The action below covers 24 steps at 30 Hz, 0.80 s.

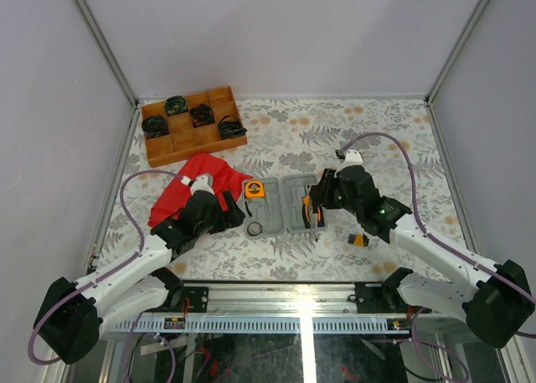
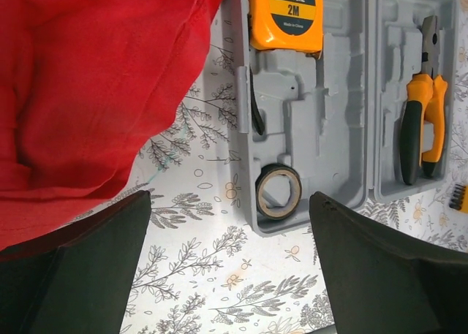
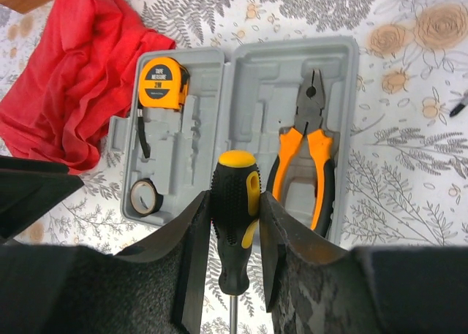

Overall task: Sort the tools into containers
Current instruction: Place the screwdriver in the storage box.

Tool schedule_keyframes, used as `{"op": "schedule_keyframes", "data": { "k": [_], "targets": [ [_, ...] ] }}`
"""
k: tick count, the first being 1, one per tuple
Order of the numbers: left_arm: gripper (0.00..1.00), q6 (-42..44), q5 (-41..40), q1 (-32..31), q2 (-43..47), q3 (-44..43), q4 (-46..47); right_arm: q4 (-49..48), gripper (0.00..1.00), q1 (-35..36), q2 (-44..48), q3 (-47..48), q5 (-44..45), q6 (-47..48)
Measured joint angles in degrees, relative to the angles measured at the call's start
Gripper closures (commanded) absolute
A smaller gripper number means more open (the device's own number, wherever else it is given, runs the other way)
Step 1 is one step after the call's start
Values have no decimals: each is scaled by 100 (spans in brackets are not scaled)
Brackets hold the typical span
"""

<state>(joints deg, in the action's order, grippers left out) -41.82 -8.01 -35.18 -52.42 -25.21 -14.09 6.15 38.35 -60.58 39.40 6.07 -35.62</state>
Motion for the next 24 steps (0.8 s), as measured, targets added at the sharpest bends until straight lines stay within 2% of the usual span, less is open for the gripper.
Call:
{"op": "schedule_keyframes", "data": {
  "k": [1, 3, 11, 20, 24],
  "targets": [
    [2, 9, -37, 0, 13, 9, -13, -22, 100, -4, -20, 46, -20, 39],
    [0, 11, -109, -2, 48, 26, -50, -59, 100, -20, -79, 131, -70, 103],
    [0, -72, -514, -2, 267, 94, -127, -87, 100, -83, -695, 514, -120, 247],
    [0, -205, -1032, -2, -625, -72, -479, -35, 100, -328, -1755, 1174, -400, 452],
    [0, -205, -1158, -2, -752, -216, -498, -61, 100, -435, -2190, 1392, -636, 479]
  ]
}}
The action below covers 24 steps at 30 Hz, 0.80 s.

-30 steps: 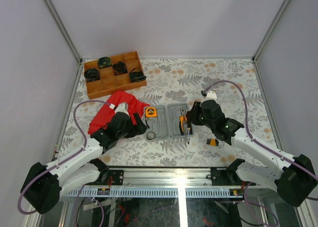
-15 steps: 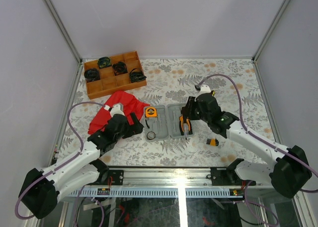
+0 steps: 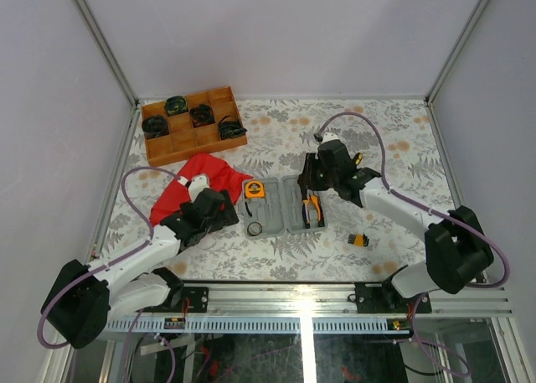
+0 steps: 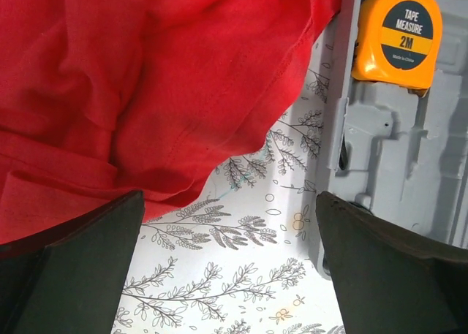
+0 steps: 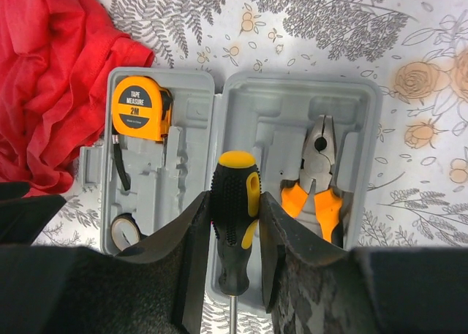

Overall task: Sort the tools into containers
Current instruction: Place the screwdriver in the storage box.

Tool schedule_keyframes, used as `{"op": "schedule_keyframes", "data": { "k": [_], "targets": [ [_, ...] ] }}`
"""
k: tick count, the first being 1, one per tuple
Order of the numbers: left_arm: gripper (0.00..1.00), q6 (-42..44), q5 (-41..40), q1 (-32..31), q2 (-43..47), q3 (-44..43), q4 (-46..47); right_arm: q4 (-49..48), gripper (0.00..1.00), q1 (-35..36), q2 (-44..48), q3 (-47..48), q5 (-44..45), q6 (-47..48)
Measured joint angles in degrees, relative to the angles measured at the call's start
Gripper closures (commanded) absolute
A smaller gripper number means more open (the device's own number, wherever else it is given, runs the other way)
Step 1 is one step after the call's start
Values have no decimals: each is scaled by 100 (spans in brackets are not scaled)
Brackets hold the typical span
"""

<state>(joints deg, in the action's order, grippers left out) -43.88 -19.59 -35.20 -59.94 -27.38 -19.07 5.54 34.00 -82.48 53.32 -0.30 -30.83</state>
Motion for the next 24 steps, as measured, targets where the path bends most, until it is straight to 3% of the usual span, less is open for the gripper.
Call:
{"op": "schedule_keyframes", "data": {
  "k": [12, 24],
  "targets": [
    [1, 389, 898, 2, 92, 197, 898, -122, 100, -42, -1078, 498, -396, 2],
    [55, 472, 1703, 92, -723, 339, 1788, -201, 100, -42, -1182, 501, -437, 28]
  ]
}}
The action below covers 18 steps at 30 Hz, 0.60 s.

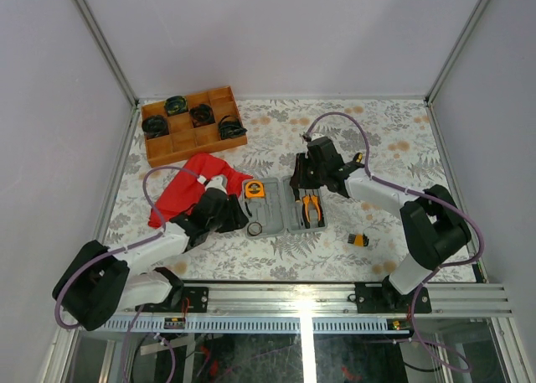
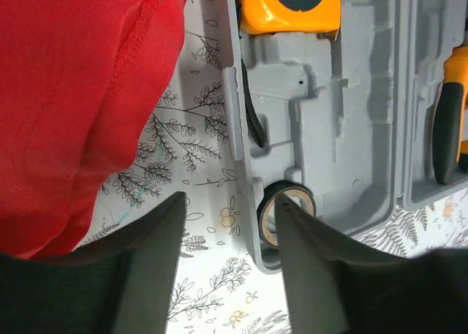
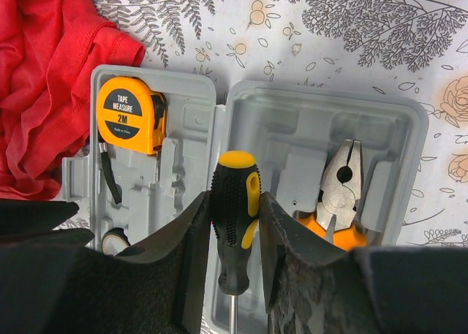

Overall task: Sort the tools into containers
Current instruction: Place the screwdriver in the storage box.

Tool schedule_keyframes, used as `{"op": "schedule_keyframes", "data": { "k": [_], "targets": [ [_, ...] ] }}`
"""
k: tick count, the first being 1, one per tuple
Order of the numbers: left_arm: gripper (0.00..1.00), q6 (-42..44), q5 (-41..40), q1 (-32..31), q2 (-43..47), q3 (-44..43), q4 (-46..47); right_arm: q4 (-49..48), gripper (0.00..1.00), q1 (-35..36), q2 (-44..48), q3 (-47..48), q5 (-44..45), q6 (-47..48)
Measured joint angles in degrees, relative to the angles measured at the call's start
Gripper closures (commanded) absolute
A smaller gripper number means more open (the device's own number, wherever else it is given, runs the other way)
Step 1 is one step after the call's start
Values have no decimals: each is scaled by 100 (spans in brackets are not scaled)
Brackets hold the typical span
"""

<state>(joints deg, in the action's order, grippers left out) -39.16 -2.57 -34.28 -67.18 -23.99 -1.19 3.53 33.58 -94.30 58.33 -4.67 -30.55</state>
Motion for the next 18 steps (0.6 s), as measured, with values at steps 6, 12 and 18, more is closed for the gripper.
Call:
{"op": "schedule_keyframes", "data": {
  "k": [6, 12, 18],
  "targets": [
    [64, -39, 81, 24, -157, 70, 273, -4, 100, 0, 0, 0, 2, 28],
    [70, -90, 155, 26, -398, 83, 533, -13, 100, 0, 0, 0, 4, 46],
    [78, -107, 282, 26, -688, 109, 916, -52, 100, 0, -66, 0, 13, 55]
  ]
}}
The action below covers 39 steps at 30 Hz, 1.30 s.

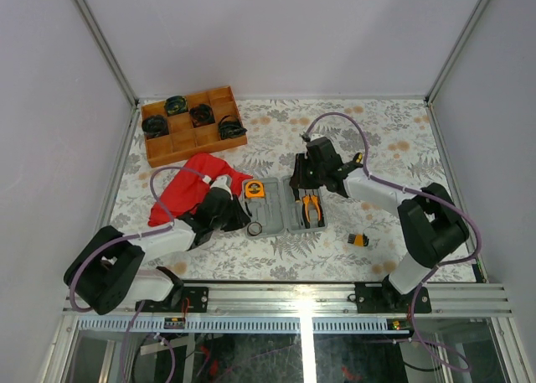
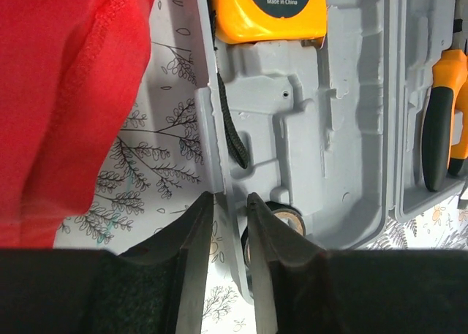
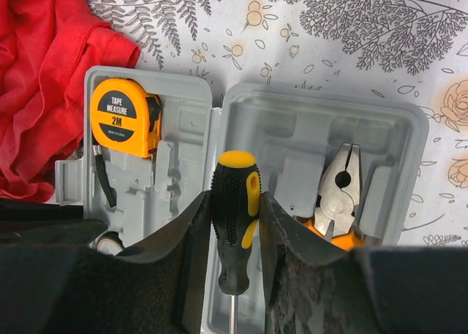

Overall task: Sort the tools into containers
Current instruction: Place the screwdriver in the storage box.

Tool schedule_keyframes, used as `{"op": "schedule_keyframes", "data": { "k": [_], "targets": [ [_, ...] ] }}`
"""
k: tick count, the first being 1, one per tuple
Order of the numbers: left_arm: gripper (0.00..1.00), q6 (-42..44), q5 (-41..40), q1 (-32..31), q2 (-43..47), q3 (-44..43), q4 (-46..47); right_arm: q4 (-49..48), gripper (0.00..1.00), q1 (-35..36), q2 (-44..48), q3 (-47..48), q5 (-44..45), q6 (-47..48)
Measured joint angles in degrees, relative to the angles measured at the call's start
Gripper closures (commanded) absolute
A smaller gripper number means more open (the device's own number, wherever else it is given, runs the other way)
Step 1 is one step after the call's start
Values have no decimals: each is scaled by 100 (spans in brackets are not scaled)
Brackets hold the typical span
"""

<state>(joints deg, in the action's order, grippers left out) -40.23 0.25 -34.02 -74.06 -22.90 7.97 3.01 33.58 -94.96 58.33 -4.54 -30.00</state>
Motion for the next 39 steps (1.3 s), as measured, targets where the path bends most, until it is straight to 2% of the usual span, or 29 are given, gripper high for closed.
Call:
{"op": "schedule_keyframes", "data": {
  "k": [7, 10, 14, 24, 28, 33, 39],
  "targets": [
    [90, 4, 103, 2, -219, 0, 345, -79, 100, 0, -411, 66, 52, -70],
    [91, 7, 127, 7, -260, 0, 426, -81, 100, 0, -568, 74, 44, -157],
    [100, 4, 151, 9, -332, -13, 518, -79, 100, 0, -800, 229, 46, -260],
    [100, 20, 173, 33, -542, -212, 490, -103, 98, -11, -938, 282, 509, -778],
    [100, 20, 173, 33, -538, -212, 487, -114, 90, -11, -1025, 354, 584, -914],
    [100, 20, 157, 33, -535, -214, 474, -94, 72, -13, -1106, 457, 669, -951],
    [100, 20, 146, 33, -540, -219, 470, -94, 58, -15, -1097, 457, 743, -940]
  ]
}}
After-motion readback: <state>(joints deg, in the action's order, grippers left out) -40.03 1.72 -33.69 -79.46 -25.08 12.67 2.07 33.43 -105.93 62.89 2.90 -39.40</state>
